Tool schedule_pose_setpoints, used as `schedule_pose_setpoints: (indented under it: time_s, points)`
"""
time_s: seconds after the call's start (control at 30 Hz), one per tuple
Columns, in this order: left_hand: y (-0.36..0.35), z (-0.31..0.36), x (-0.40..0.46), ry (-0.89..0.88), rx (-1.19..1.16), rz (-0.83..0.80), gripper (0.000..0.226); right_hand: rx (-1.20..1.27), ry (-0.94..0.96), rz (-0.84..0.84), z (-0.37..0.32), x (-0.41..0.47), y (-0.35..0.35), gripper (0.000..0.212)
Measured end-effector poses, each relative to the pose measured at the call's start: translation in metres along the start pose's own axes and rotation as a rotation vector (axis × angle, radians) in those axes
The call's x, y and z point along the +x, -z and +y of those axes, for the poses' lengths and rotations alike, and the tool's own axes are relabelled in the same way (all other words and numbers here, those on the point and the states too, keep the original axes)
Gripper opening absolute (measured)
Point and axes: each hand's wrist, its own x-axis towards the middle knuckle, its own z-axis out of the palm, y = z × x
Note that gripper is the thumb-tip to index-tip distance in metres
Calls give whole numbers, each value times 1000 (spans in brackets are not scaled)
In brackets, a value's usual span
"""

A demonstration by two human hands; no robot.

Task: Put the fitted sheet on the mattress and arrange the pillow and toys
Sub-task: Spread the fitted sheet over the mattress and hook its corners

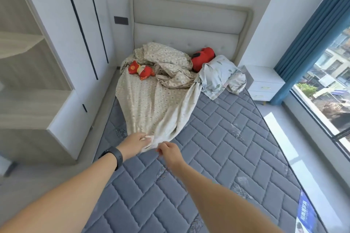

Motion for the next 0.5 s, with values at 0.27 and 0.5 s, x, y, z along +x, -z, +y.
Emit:
schedule_pose_setpoints:
  time_s: [0.27,0.5]
  points:
    - [-28,16,-42,-12,-65,-175,30,28,-257,-61,-8,44,37,52]
    - [-6,6,-63,-62,-195,-288,23,-552,-282,-77,-12,40,42,19]
